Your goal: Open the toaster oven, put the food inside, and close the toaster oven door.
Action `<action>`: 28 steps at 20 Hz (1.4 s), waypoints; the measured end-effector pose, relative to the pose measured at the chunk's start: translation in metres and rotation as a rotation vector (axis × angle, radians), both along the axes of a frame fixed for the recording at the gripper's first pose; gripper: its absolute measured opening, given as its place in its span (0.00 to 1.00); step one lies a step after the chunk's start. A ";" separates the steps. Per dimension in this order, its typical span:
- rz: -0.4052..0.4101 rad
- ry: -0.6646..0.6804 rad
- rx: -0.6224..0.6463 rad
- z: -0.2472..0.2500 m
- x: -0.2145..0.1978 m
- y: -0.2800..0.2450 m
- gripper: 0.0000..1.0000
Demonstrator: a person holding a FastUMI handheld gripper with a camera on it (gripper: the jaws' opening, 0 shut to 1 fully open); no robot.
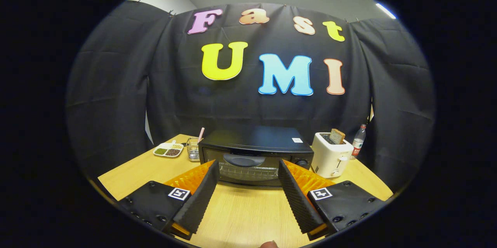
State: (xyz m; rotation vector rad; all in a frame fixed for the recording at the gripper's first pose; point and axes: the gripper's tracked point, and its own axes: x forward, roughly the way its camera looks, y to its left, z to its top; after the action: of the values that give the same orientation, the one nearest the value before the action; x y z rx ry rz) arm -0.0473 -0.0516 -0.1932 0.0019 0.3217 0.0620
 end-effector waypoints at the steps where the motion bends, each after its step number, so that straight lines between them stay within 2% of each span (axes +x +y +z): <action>1: -0.008 -0.013 -0.004 0.007 -0.008 -0.008 0.96; 6: -0.065 -0.088 -0.028 0.032 -0.038 -0.053 0.96; 13: -0.143 -0.086 -0.038 0.036 -0.068 -0.131 0.96; 21: -0.143 -0.136 -0.050 0.049 -0.079 -0.203 0.96; 28: -0.120 -0.142 -0.026 0.046 -0.076 -0.231 0.96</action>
State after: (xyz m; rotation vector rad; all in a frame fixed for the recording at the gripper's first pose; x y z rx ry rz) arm -0.1235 -0.2831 -0.1470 -0.0094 0.1795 -0.0606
